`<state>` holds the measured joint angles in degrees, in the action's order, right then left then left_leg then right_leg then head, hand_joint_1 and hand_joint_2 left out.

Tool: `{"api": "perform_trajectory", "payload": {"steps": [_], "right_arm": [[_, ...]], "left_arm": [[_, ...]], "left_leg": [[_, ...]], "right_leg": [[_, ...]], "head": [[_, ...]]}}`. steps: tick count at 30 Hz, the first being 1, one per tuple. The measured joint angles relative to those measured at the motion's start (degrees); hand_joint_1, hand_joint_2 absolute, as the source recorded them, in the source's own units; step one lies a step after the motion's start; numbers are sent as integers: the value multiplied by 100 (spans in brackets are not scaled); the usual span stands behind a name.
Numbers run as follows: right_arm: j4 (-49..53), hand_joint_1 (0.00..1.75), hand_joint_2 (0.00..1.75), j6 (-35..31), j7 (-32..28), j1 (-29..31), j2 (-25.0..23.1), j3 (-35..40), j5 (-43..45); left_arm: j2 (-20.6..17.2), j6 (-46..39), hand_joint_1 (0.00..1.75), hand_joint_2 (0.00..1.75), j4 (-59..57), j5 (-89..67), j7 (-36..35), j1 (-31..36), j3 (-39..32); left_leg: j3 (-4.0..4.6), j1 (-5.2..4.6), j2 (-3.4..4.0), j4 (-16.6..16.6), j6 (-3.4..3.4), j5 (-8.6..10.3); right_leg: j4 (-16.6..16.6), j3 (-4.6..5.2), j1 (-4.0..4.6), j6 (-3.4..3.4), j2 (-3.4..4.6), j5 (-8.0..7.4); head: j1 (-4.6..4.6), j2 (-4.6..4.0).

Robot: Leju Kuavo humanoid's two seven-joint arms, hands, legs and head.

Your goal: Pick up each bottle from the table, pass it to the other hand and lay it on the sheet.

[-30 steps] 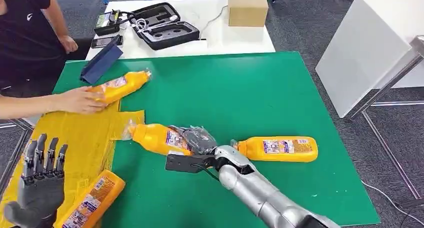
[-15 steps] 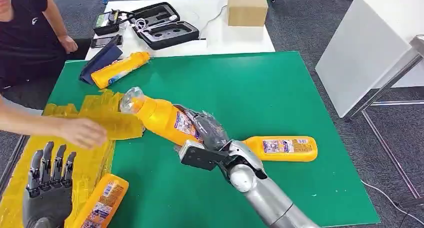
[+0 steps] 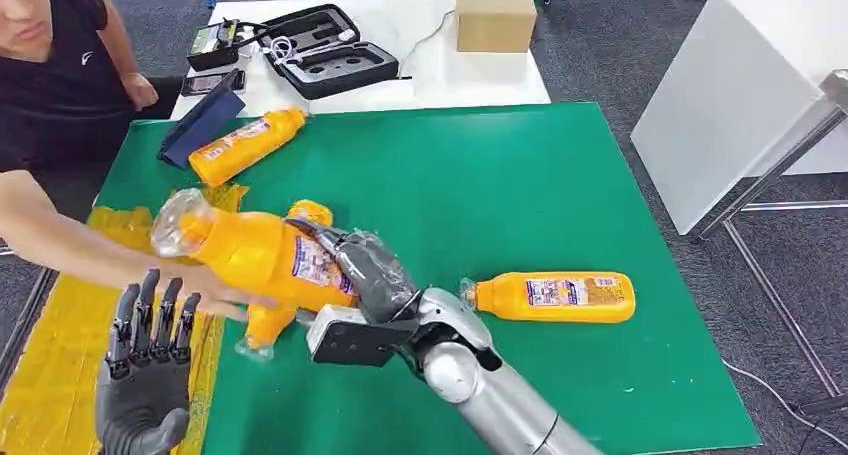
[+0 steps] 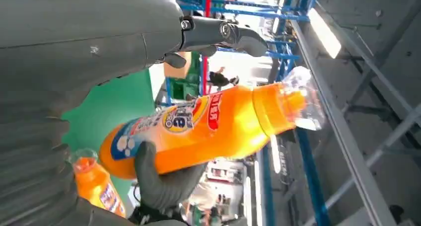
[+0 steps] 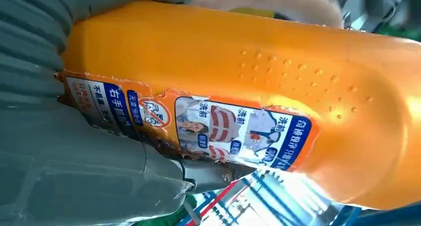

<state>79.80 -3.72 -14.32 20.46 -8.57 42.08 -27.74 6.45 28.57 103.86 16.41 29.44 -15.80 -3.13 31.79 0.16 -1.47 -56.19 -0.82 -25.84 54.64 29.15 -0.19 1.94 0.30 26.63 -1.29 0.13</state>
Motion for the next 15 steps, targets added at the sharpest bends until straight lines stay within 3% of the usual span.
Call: {"api": "perform_trajectory", "payload": {"steps": [15], "right_arm": [[-247, 175, 175, 0, 9, 4, -260, 726, -256]], "left_arm": [[-46, -146, 0, 175, -11, 13, 0, 16, 41]], "left_leg": [[1, 0, 0, 1, 0, 0]], "right_leg": [[0, 1, 0, 0, 0, 0]], "head": [[0, 0]]}}
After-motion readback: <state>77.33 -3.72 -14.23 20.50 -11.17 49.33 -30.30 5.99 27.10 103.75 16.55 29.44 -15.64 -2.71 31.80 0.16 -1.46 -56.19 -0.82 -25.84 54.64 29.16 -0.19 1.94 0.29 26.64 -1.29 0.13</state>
